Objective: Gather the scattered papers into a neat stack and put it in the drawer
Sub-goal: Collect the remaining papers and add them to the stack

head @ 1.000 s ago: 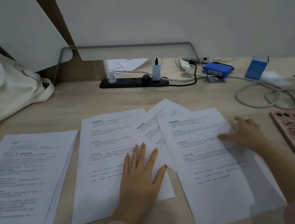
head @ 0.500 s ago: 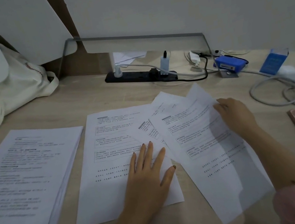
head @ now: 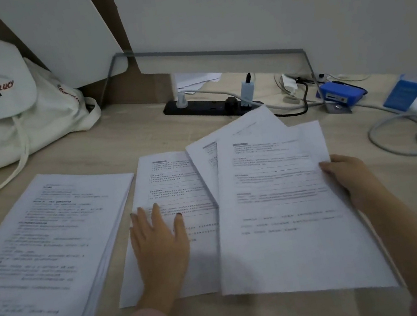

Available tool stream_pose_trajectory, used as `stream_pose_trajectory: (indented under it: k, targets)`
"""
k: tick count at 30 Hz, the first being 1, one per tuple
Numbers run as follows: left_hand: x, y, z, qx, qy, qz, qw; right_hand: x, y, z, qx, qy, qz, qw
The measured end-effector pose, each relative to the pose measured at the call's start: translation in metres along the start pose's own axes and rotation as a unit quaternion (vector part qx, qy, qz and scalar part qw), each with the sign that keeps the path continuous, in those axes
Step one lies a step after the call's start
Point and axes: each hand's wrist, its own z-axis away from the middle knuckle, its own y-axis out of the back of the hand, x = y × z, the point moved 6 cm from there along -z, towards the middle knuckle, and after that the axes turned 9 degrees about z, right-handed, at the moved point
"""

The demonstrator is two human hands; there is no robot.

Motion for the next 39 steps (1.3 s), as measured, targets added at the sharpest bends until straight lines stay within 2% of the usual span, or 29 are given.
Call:
stream_pose_trajectory:
  k: [3,7,10,15,19,21,26,28,31,35,37,39]
  targets:
    - [0.003,0.003,0.001,-0.039,0.008,0.03,0.999,-0.003,-0.037,0.021,-0.028,0.028,0.037,0.999]
    - [0.008,0.018,0.0,-0.062,0.001,0.048,0.997,-0.017,-0.068,0.039,-0.05,0.064,0.017,0.997]
    - [0.004,0.03,0.003,-0.066,0.035,0.137,0.988,-0.024,-0.08,0.045,-0.099,0.048,-0.015,0.994]
    - [-0.013,0.026,0.001,-0.099,0.022,0.182,0.978,-0.017,-0.084,0.05,-0.125,0.014,0.009,0.992]
    - [-0.003,0.031,0.013,-0.102,0.02,0.248,0.963,-0.007,-0.089,0.071,-0.219,0.0,0.015,0.976]
    - [0.002,0.032,0.02,-0.102,0.02,0.252,0.962,-0.004,-0.093,0.086,-0.247,0.023,0.005,0.969]
    - [0.005,0.039,0.019,-0.087,0.053,0.254,0.962,-0.015,-0.076,0.105,-0.197,0.11,-0.06,0.972]
    - [0.014,0.046,0.015,-0.089,0.069,0.315,0.942,-0.033,-0.061,0.114,-0.172,0.161,-0.088,0.968]
    - [0.052,0.079,0.014,-0.088,0.011,0.374,0.923,-0.067,-0.039,0.129,-0.135,0.238,-0.131,0.953]
    - [0.09,0.127,0.016,-0.003,-0.108,0.403,0.909,-0.104,-0.021,0.148,-0.104,0.316,-0.217,0.918]
    - [0.099,0.14,0.024,0.015,-0.149,0.429,0.891,-0.11,-0.022,0.153,-0.116,0.332,-0.228,0.908]
    - [0.093,0.139,0.029,0.013,-0.155,0.434,0.887,-0.103,-0.031,0.152,-0.131,0.32,-0.217,0.913]
